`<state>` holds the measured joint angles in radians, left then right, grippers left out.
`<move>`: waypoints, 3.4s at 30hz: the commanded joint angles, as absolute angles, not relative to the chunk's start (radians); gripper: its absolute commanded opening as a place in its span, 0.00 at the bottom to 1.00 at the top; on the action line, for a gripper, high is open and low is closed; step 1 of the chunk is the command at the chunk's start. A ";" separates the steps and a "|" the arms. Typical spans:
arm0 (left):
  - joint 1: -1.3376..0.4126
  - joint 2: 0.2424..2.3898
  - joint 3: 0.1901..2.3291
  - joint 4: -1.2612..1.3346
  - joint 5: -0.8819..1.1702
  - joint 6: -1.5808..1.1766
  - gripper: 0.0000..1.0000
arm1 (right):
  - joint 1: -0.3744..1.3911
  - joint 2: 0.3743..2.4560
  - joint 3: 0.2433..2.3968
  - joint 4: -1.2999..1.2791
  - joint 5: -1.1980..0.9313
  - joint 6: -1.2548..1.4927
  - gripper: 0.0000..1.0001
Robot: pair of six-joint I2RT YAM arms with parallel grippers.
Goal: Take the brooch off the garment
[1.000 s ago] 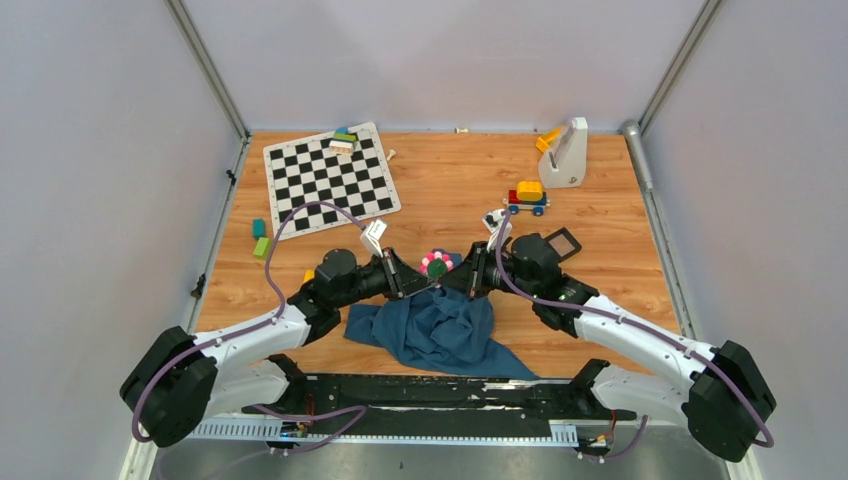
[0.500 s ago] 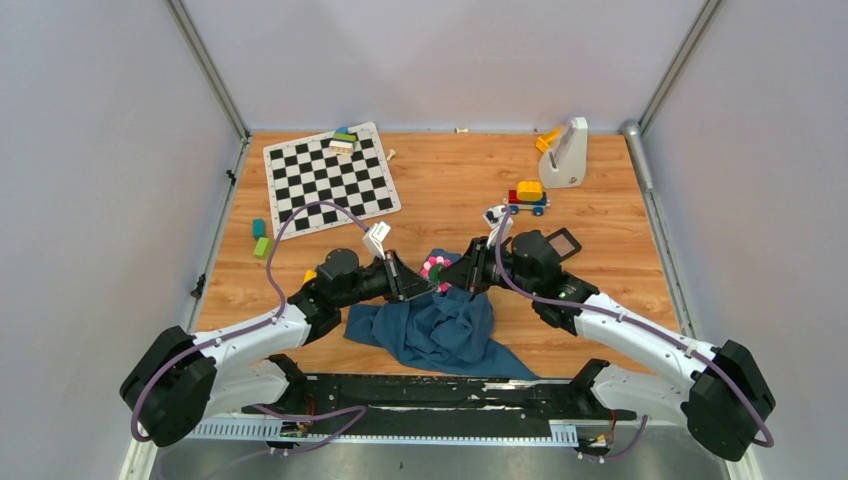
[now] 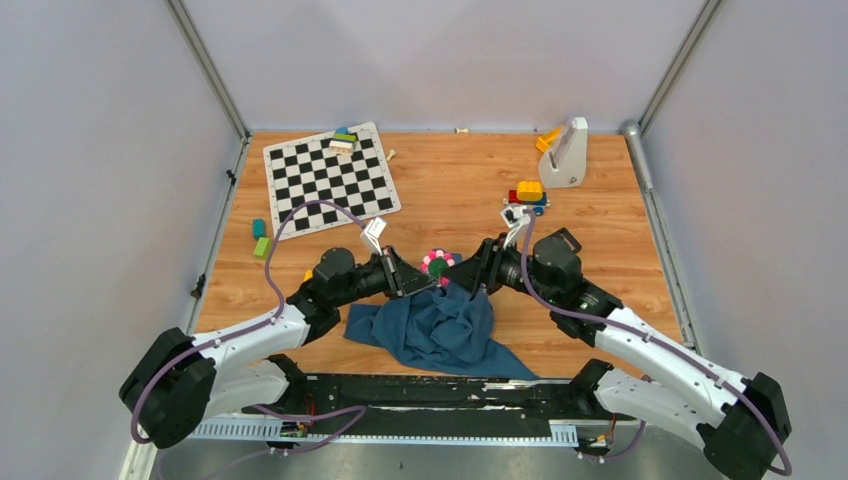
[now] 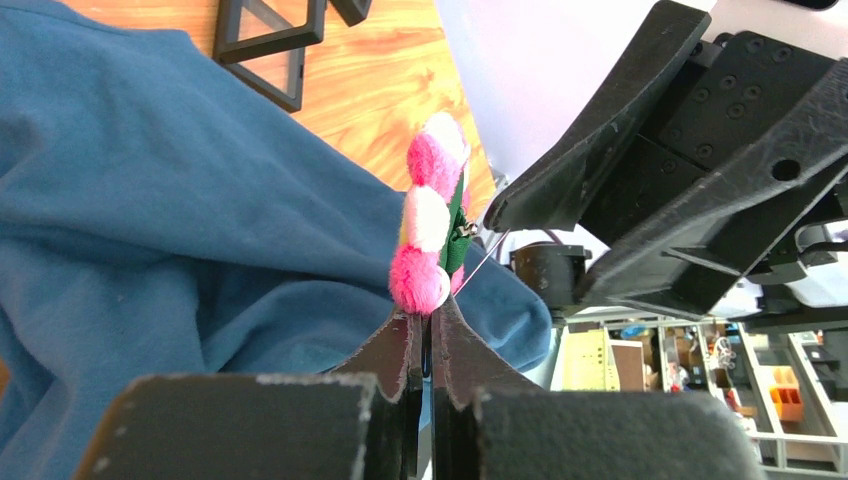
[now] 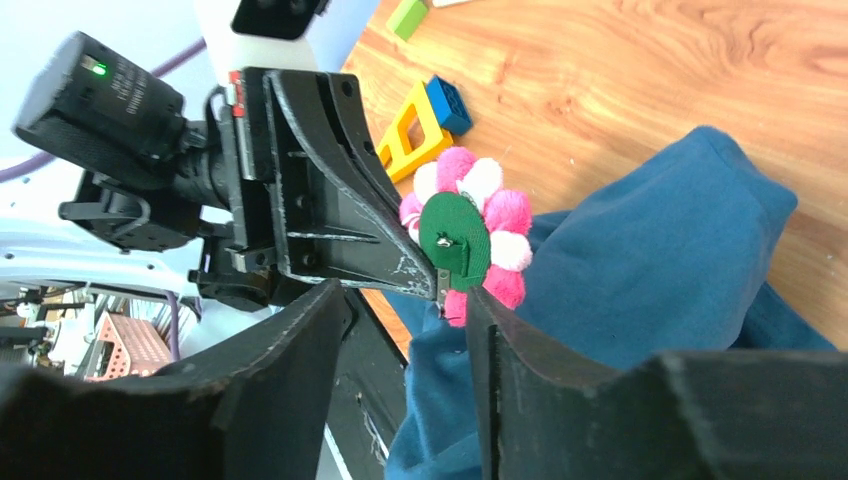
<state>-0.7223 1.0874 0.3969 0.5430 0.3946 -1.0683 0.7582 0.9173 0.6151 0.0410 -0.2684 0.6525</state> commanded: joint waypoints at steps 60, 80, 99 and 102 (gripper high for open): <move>-0.686 1.278 0.390 0.949 0.658 -1.276 0.32 | 0.615 0.924 0.464 0.351 -0.477 0.727 0.19; -0.686 1.299 0.416 0.923 0.599 -1.221 0.23 | 0.617 0.959 0.446 0.402 -0.562 0.782 0.15; -0.686 1.290 0.413 0.901 0.585 -1.213 0.00 | 0.617 0.874 0.411 0.402 -0.566 0.754 0.40; -0.686 1.289 0.412 0.905 0.592 -1.216 0.00 | 0.617 0.876 0.407 0.403 -0.565 0.739 0.41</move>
<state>-0.6861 1.2945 0.3862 0.8917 0.5961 -1.2316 0.6174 0.8944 0.4088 0.3504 -0.5495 0.7673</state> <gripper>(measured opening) 0.170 0.403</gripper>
